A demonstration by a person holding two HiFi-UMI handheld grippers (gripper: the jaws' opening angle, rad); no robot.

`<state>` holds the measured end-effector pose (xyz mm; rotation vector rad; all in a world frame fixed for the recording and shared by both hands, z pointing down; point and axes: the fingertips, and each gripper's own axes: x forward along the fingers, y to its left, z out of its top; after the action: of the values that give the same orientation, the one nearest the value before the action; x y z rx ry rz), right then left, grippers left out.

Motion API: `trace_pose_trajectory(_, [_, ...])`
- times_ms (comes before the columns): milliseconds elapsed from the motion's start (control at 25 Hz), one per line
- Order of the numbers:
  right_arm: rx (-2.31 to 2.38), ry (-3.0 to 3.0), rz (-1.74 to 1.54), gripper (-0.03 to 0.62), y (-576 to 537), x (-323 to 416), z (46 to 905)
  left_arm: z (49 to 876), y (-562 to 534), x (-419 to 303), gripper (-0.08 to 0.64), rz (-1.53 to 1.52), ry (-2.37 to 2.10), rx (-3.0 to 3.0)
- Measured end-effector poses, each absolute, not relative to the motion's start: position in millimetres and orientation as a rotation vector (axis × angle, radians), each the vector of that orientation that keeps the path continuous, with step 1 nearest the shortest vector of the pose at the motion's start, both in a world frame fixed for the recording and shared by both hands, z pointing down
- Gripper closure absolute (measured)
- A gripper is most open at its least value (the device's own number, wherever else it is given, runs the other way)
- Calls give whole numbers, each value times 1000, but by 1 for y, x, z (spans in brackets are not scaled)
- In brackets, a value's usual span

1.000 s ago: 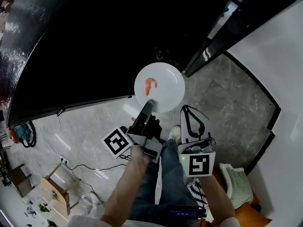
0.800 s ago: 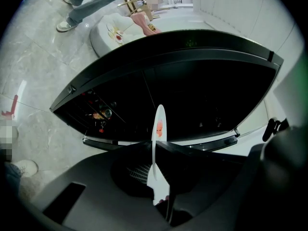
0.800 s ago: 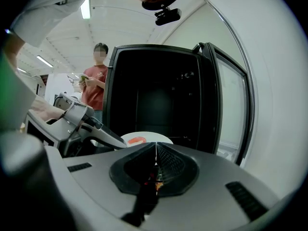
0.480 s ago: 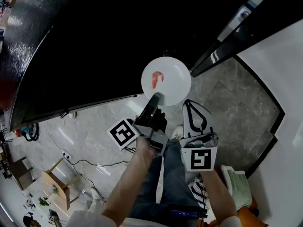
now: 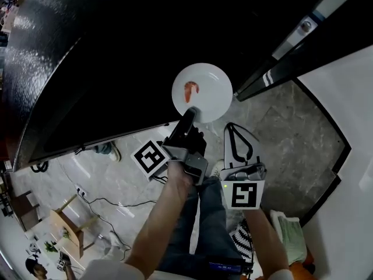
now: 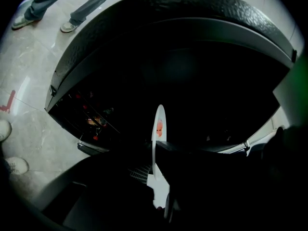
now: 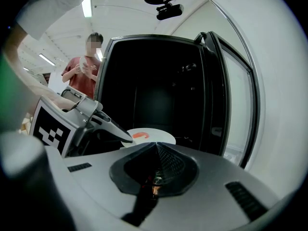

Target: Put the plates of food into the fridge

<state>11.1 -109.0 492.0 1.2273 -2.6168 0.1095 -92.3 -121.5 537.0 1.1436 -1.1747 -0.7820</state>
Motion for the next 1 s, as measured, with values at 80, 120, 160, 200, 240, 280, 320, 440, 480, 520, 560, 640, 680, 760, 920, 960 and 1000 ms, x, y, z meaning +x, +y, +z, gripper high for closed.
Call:
trace_pose_trajectory(80, [1221,-2616,107,583,-108,11,491,536,-121,-94,545,-792,-1181,1128])
trace_pose_trajectory(120, [1206,-2611,98,583,-107,10,491,535,-121,-94,545,-801,-1185,1121])
trace_pose_trajectory(160, [1188,-2605,87,583,-105,10,491,533,-120,-95,545,-810,-1191,1114])
trace_pose_trajectory(200, [1169,-2600,75,583,-103,10,492,531,-119,-95,545,-816,-1199,1110])
trace_pose_trajectory(240, [1154,-2594,66,583,-102,10,492,529,-119,-96,545,-820,-1205,1111])
trace_pose_trajectory(280, [1144,-2590,60,583,-102,10,492,527,-120,-97,545,-821,-1210,1115])
trace_pose_trajectory(320, [1138,-2587,57,583,-102,10,492,526,-121,-97,545,-823,-1213,1119])
trace_pose_trajectory(440, [1154,-2611,56,583,-102,7,487,521,-124,-99,545,-851,-1212,1111])
trace_pose_trajectory(480, [1157,-2618,56,583,-101,6,486,520,-125,-99,545,-862,-1211,1107])
trace_pose_trajectory(520, [1151,-2616,54,583,-100,4,486,519,-125,-100,545,-868,-1212,1107])
trace_pose_trajectory(560, [1143,-2612,51,583,-99,3,487,518,-126,-100,545,-868,-1213,1110])
trace_pose_trajectory(640, [1146,-2612,48,583,-99,0,485,516,-127,-100,545,-867,-1210,1114])
trace_pose_trajectory(680, [1152,-2617,45,583,-101,-1,484,516,-127,-99,545,-868,-1207,1113])
trace_pose_trajectory(760, [1156,-2619,29,583,-103,-1,481,515,-127,-99,545,-872,-1202,1109])
trace_pose_trajectory(920, [1163,-2610,7,583,-108,2,475,508,-129,-98,545,-882,-1200,1110])
trace_pose_trajectory(960, [1167,-2603,9,583,-112,4,477,508,-133,-97,545,-887,-1196,1108])
trace_pose_trajectory(1000, [1170,-2593,10,583,-117,6,479,510,-138,-96,545,-891,-1194,1106])
